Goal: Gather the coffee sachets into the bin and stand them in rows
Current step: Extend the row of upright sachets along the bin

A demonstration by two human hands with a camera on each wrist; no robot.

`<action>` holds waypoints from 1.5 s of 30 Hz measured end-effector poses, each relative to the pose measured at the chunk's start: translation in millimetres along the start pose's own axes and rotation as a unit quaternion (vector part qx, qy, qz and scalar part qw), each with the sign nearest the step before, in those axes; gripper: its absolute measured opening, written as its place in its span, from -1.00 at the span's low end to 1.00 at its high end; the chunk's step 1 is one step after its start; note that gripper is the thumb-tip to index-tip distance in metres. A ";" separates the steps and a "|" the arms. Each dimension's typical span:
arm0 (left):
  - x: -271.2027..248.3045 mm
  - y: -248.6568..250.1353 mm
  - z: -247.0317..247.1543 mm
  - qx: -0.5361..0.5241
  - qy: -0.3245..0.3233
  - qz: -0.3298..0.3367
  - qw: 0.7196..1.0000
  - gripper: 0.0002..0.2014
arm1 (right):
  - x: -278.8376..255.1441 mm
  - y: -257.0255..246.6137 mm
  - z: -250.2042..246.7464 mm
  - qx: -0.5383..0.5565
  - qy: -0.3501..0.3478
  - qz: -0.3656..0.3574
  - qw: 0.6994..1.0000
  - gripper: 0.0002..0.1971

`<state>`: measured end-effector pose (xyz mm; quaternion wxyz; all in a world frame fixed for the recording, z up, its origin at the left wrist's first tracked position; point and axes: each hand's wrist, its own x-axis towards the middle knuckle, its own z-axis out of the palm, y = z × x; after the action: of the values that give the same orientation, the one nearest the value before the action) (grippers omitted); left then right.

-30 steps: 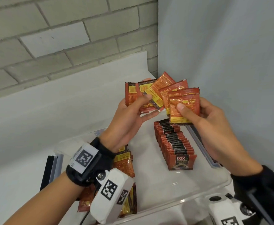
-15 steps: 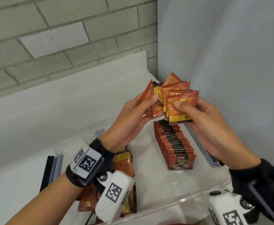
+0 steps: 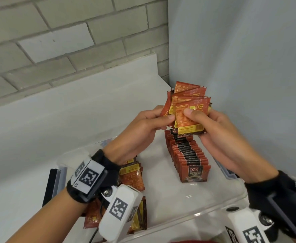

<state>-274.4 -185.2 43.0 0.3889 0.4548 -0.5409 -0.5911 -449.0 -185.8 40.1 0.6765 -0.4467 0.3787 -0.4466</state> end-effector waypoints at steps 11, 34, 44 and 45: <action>-4.7 19.6 3.2 0.336 -0.022 0.110 0.935 0.29 | -2.0 -0.1 1.3 -0.048 0.019 -0.022 0.998 -0.78; 14.5 -19.5 15.7 0.267 -0.095 0.241 0.928 0.01 | -9.9 17.1 -2.7 0.052 -0.083 0.050 0.994 -0.28; 17.0 -22.8 19.1 0.303 -0.110 0.336 0.885 -0.21 | -10.9 15.8 -1.2 0.045 -0.029 0.037 0.998 -0.32; 16.6 -22.3 18.4 0.304 -0.115 0.334 0.885 -0.28 | -10.9 15.8 -1.3 0.048 -0.032 0.037 0.998 -0.28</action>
<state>-296.0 -193.3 19.0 0.3410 0.2721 -0.8546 -0.2815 -449.4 -172.7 26.1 0.7246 -0.4137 0.3516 -0.4245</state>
